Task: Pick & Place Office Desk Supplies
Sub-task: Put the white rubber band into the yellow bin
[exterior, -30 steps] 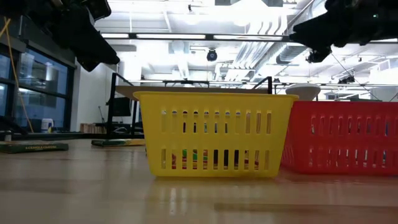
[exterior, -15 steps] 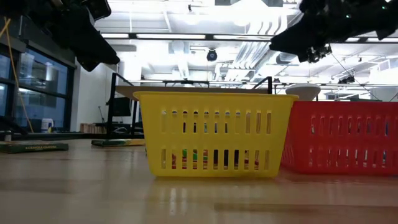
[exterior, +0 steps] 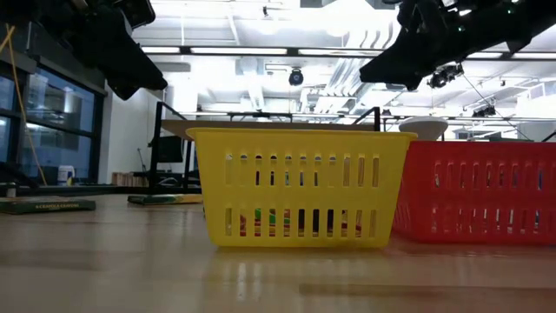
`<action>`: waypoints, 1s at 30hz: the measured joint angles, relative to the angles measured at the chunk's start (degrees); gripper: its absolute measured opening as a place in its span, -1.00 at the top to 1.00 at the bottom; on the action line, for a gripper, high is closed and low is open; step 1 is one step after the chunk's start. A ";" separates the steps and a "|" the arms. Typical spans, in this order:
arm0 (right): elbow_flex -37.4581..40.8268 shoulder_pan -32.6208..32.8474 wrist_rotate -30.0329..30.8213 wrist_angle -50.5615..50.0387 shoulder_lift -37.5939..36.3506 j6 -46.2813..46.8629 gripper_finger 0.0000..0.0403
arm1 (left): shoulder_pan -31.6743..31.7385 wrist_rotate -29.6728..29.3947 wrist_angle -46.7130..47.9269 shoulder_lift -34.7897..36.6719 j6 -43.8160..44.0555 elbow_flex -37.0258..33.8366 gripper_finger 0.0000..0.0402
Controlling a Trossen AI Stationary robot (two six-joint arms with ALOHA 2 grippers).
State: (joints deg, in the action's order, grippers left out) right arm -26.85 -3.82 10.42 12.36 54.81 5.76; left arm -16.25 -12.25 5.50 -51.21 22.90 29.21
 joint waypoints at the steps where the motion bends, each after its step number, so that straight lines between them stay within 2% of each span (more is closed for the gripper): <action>1: 0.00 -0.13 -0.02 -0.60 0.00 -0.12 0.47 | 0.00 0.02 0.01 -0.01 0.00 0.00 0.63; 16: 0.00 -0.43 1.51 -19.44 0.13 -1.37 0.47 | 0.00 0.02 0.00 -0.01 0.00 0.00 0.63; 30: -0.07 -0.41 1.40 -20.26 8.06 0.61 0.47 | 0.00 0.00 0.00 -0.01 0.00 0.00 0.63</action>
State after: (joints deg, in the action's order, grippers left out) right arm -26.92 -4.23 11.81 -7.90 62.87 6.37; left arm -16.25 -12.25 5.50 -51.22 22.90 29.21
